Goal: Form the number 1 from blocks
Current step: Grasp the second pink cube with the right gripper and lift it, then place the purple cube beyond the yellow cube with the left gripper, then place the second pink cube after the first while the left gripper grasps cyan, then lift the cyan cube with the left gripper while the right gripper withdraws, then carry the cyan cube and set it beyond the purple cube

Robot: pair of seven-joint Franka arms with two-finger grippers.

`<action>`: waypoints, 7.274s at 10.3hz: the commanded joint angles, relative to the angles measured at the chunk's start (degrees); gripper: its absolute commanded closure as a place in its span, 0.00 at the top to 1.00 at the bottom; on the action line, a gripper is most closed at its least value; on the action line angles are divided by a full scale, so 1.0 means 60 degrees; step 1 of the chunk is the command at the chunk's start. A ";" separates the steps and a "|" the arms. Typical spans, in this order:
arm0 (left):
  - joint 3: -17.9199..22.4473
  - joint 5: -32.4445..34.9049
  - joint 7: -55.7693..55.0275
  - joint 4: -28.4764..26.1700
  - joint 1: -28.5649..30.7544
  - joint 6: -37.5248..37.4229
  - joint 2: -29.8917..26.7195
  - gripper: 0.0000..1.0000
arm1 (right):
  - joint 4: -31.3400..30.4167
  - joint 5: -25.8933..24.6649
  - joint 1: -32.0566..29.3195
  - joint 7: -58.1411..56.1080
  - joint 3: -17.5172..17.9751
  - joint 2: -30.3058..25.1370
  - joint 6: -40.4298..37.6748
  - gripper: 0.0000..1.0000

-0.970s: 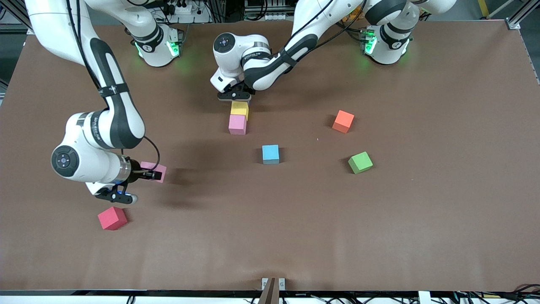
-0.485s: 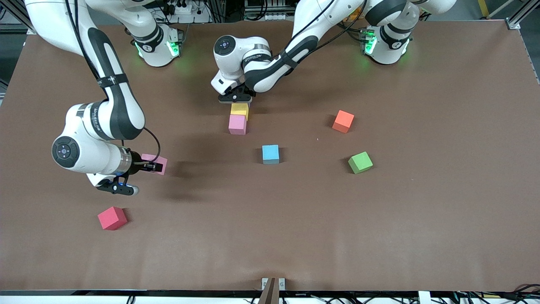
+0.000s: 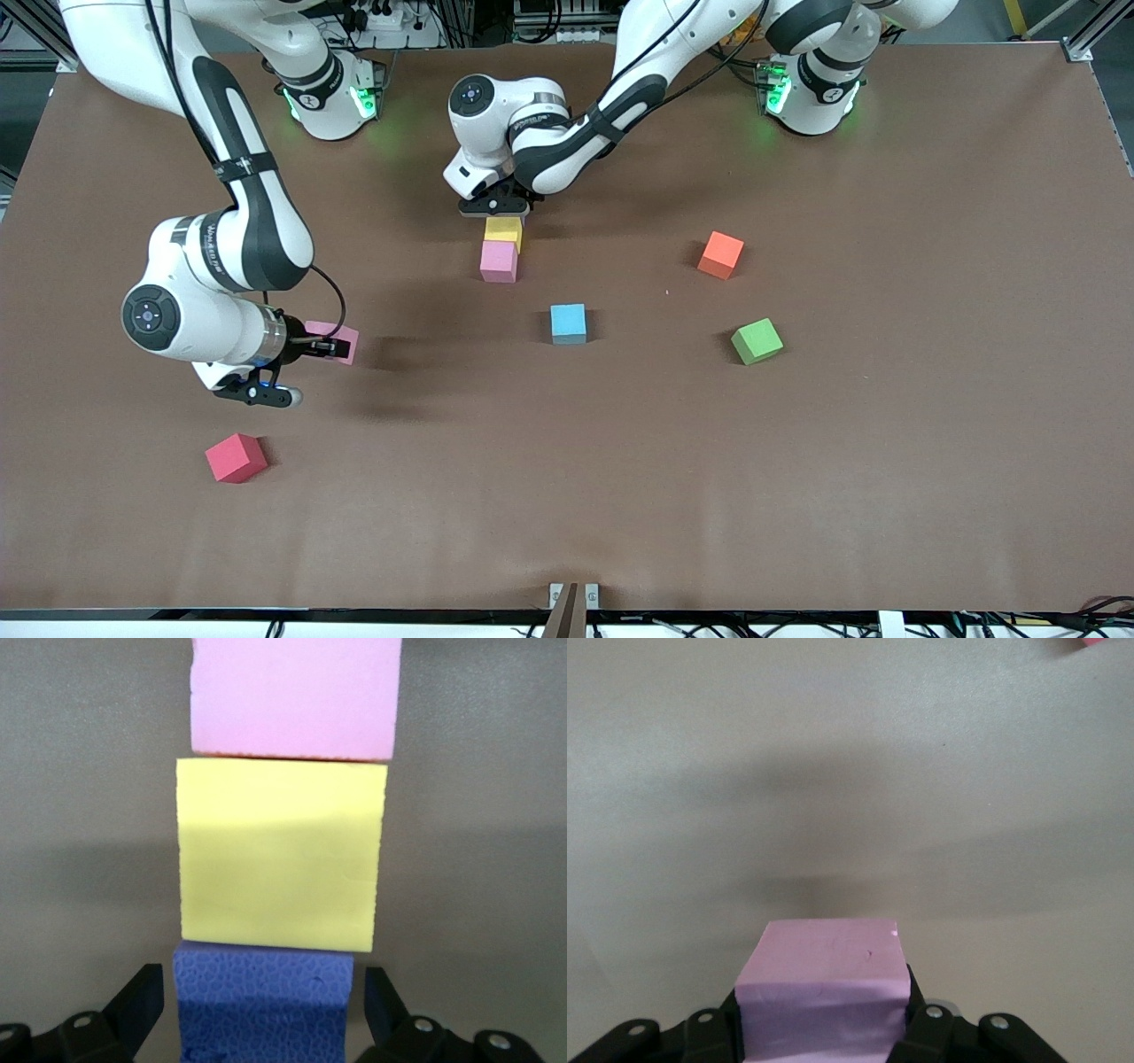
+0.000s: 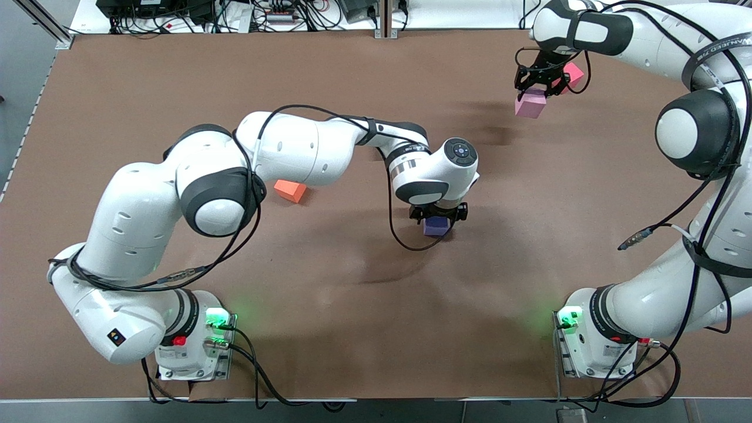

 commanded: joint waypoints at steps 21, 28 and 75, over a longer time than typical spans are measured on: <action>0.0063 -0.0292 0.2459 -0.0176 0.4007 0.0364 -0.1249 1.00 | -0.1008 0.0641 0.4252 0.2982 0.0419 0.0940 0.2414 0.44; -0.0084 -0.0601 0.3079 -0.0836 0.4683 0.0349 -0.1543 1.00 | -0.1568 0.0656 0.4267 0.3319 0.0714 0.0838 0.2888 1.00; -0.0653 -0.0366 -0.1711 -0.0906 0.0466 -0.1658 -0.1997 0.00 | 0.1348 -0.1819 -0.2486 -0.1266 0.0772 -0.4011 -0.3485 1.00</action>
